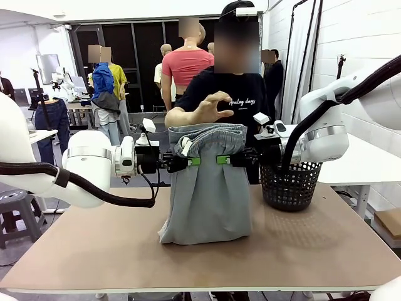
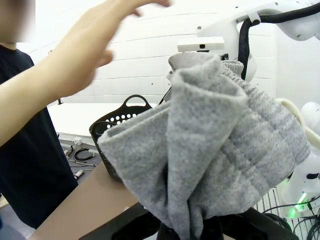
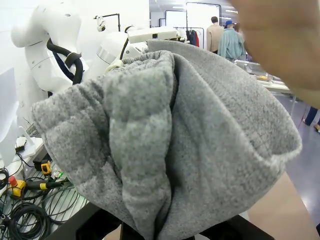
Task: Fold the training pants.
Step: Fold the Training pants in half.
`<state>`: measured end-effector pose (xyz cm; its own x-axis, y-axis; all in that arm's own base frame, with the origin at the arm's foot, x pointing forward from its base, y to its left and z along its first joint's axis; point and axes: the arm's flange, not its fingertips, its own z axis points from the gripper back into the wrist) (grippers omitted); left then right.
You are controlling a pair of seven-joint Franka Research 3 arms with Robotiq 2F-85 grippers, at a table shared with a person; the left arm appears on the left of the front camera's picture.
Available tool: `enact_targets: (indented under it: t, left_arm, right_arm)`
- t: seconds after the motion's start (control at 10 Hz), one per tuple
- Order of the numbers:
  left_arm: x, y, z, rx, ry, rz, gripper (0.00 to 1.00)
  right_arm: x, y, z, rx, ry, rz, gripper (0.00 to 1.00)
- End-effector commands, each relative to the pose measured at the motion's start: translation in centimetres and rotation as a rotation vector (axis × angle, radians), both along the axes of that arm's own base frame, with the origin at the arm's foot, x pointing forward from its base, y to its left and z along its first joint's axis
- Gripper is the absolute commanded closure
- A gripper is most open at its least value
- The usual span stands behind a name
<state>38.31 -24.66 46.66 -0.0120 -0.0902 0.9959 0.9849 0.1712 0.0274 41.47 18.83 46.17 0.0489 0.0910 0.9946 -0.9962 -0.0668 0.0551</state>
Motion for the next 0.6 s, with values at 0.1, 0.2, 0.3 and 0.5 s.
enact_targets:
  t: [0.1,0.2,0.3,0.5]
  left_arm:
    - [-0.17,-0.25,0.23,-0.006,-0.005,0.010,1.00]
    - [-0.17,-0.25,0.23,-0.006,-0.005,0.010,1.00]
    - [-0.17,-0.25,0.23,-0.006,-0.005,0.010,1.00]
    - [-0.17,-0.25,0.23,-0.006,-0.005,0.010,1.00]
  right_arm:
    - [-0.35,-0.01,0.15,0.015,-0.003,0.010,1.00]
    - [-0.35,-0.01,0.15,0.015,-0.003,0.010,1.00]
    - [-0.35,-0.01,0.15,0.015,-0.003,0.010,1.00]
    - [-0.35,-0.01,0.15,0.015,-0.003,0.010,1.00]
